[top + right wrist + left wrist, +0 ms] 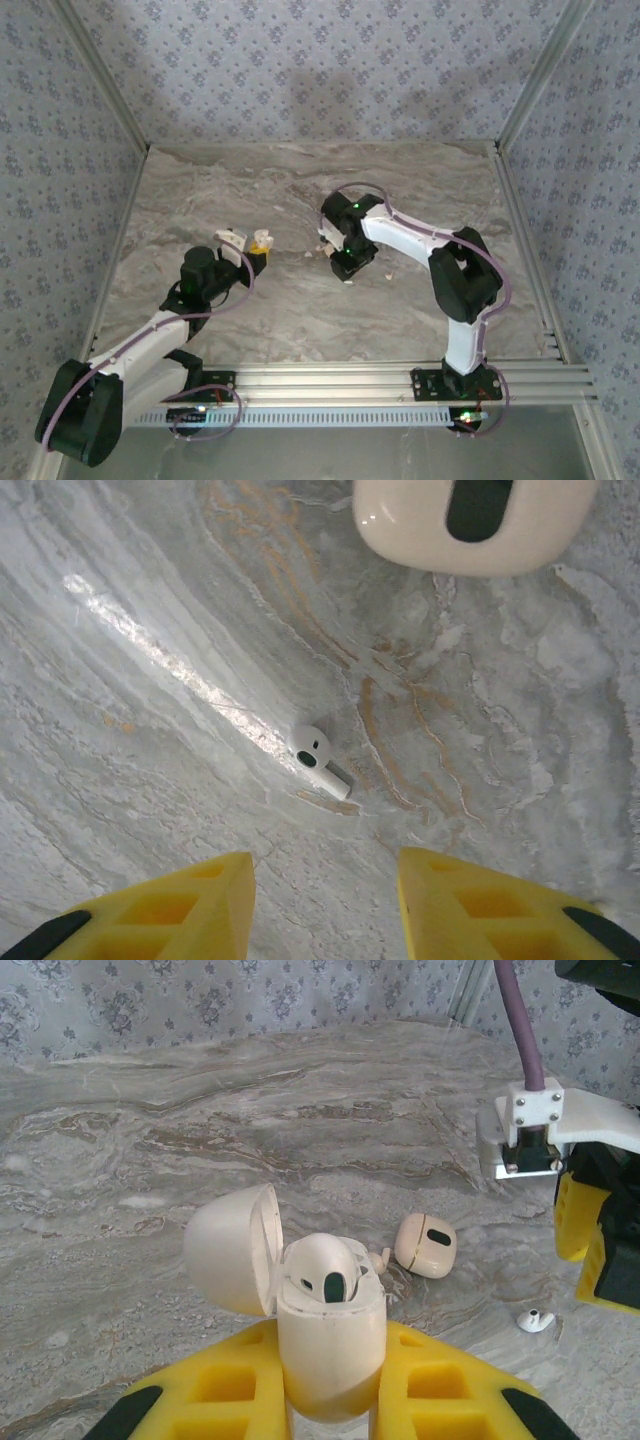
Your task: Insert the wireless bluetooth earbuds into the charging case
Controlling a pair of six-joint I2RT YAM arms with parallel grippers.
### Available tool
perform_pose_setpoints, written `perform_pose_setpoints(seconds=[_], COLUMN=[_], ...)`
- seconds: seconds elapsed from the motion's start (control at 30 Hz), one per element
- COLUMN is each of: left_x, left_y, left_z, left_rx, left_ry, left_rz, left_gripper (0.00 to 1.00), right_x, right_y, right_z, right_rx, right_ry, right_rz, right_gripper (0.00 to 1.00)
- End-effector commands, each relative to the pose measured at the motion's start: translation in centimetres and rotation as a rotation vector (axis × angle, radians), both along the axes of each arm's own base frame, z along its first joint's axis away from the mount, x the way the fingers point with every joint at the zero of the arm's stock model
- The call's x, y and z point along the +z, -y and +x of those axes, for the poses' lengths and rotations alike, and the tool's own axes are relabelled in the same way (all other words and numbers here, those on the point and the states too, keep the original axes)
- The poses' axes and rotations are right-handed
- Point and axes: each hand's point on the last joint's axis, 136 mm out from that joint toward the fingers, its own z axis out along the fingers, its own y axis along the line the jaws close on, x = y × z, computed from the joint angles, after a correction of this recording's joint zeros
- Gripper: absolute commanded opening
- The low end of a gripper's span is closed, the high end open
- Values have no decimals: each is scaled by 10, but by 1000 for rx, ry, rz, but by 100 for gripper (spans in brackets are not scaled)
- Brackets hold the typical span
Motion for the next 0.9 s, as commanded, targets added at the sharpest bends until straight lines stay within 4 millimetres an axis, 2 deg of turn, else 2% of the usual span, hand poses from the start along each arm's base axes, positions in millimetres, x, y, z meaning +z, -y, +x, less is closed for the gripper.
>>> perform_pose_setpoints(seconds=[0.0,0.4,0.67,0.87], left_x=[21,21,22,21], left_y=[3,3,3,4], left_z=[3,4,5,6], left_rx=[-18,-21,-18,-18], left_ry=[59,55,58,56], left_rz=[-18,-13,-11,-11], left_gripper=[12,12,12,12], right_x=[-4,-29,-45,-41], right_y=[3,-15,-10,-1], right_z=[-1,0,8,27], right_rx=[109,155,103,-6], right_ry=[3,-53,-49,15], right_rz=[-79,-50,-70,-72], right_gripper=[44,47,46,43])
